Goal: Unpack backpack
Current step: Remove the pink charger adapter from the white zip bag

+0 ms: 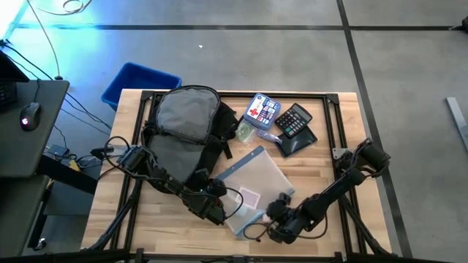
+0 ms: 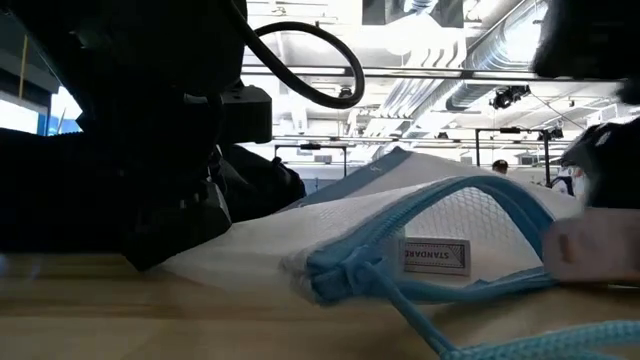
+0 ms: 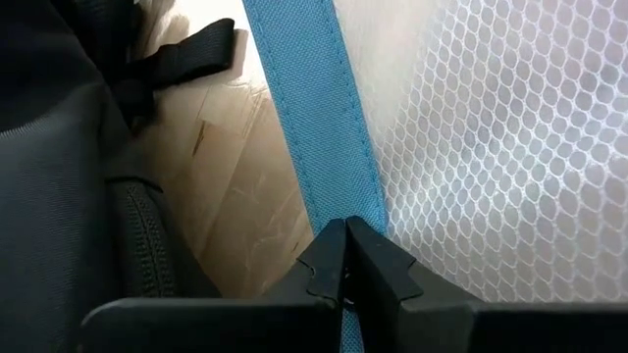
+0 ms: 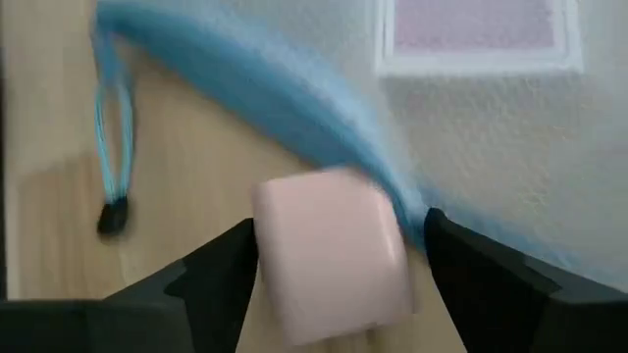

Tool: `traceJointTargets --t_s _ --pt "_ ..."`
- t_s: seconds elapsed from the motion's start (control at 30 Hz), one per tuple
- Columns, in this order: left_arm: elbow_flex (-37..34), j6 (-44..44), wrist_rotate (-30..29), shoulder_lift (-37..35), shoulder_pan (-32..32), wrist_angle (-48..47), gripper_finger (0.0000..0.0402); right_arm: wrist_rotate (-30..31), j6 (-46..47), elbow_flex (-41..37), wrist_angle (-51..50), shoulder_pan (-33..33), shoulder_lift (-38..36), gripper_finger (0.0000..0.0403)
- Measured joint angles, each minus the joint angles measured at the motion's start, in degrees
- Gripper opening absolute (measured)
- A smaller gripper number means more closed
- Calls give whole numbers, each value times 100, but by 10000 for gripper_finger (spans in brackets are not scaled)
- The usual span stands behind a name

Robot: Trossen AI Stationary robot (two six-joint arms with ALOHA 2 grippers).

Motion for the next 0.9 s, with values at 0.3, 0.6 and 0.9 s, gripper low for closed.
traceJointTargets --t_s 0.3,0.6,0.9 --pt "-7 -57 66 0 11 -113 0 541 -540 1167 -1297 240 11 261" --pt "-9 -92 63 0 7 -98 0 301 852 793 -962 460 7 261" --pt "-9 -103 61 0 9 -85 0 190 886 784 -752 375 325 261"
